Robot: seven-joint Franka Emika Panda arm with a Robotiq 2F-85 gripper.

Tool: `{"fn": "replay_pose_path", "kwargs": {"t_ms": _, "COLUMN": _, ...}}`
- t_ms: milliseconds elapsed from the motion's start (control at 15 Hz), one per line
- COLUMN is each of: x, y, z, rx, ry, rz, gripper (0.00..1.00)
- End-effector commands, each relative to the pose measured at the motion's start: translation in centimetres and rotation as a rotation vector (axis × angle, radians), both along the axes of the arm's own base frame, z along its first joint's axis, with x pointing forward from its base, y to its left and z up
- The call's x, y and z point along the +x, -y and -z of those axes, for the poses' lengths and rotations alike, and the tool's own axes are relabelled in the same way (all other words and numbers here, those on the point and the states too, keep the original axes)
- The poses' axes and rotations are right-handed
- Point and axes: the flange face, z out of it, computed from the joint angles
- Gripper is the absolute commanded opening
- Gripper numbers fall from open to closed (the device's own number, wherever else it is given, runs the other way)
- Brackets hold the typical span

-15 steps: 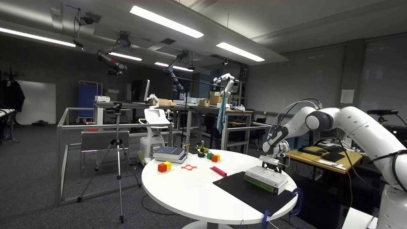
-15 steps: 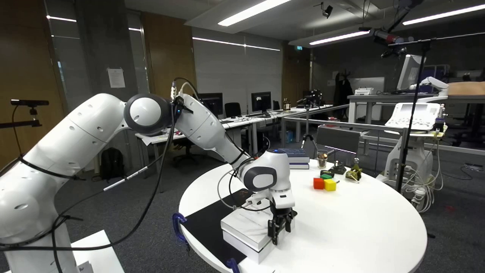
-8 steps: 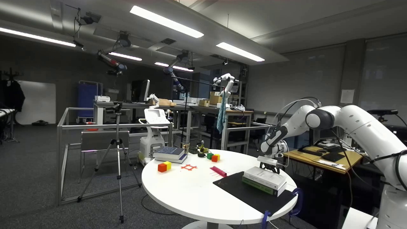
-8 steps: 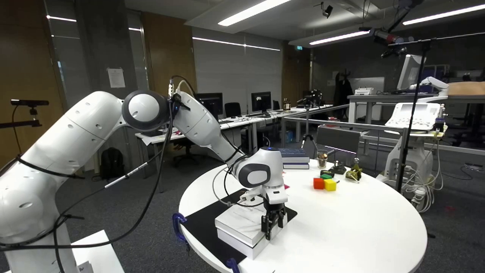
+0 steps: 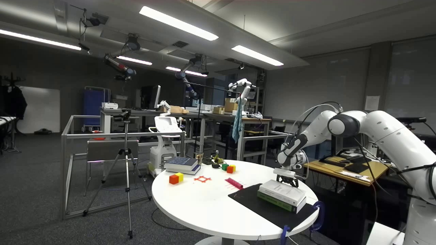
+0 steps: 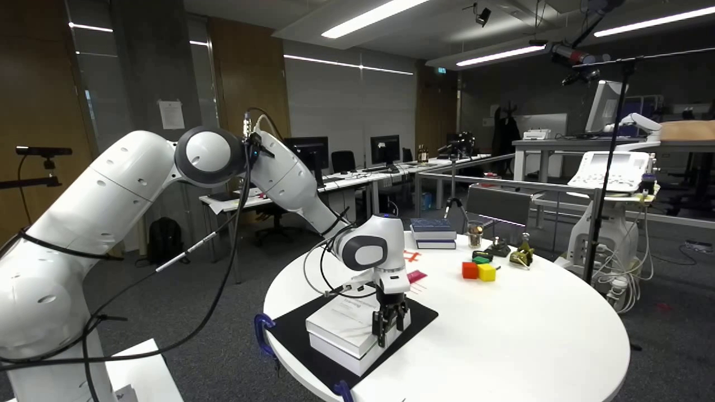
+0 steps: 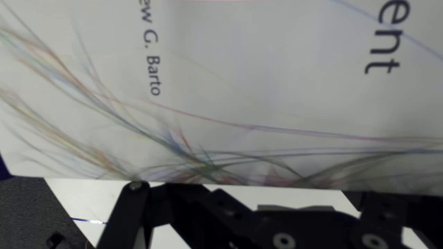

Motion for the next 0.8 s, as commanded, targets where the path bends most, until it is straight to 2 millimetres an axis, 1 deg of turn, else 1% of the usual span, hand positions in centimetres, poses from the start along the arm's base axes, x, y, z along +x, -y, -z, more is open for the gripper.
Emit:
{"fn": "replay_pose_path", "kwargs": {"t_ms": 0, "x": -1.6, "y": -2.0, "z": -0.5, "rx": -0.005, "ry": -0.096, "rz": 0.055, "gripper": 1.0}}
{"fn": "replay_pose_path", "kwargs": {"t_ms": 467, "x": -2.3, "y": -3.4, "z": -0.3, "rx": 0.004, "ry": -0.215, "rz": 0.14, "gripper": 1.0}}
{"fn": "replay_pose_path", "kwargs": {"t_ms": 733, "x": -2.1, "y": -4.1, "z": -0.2, "rx": 0.008, "ry": -0.214, "rz": 0.119, "gripper": 1.0}}
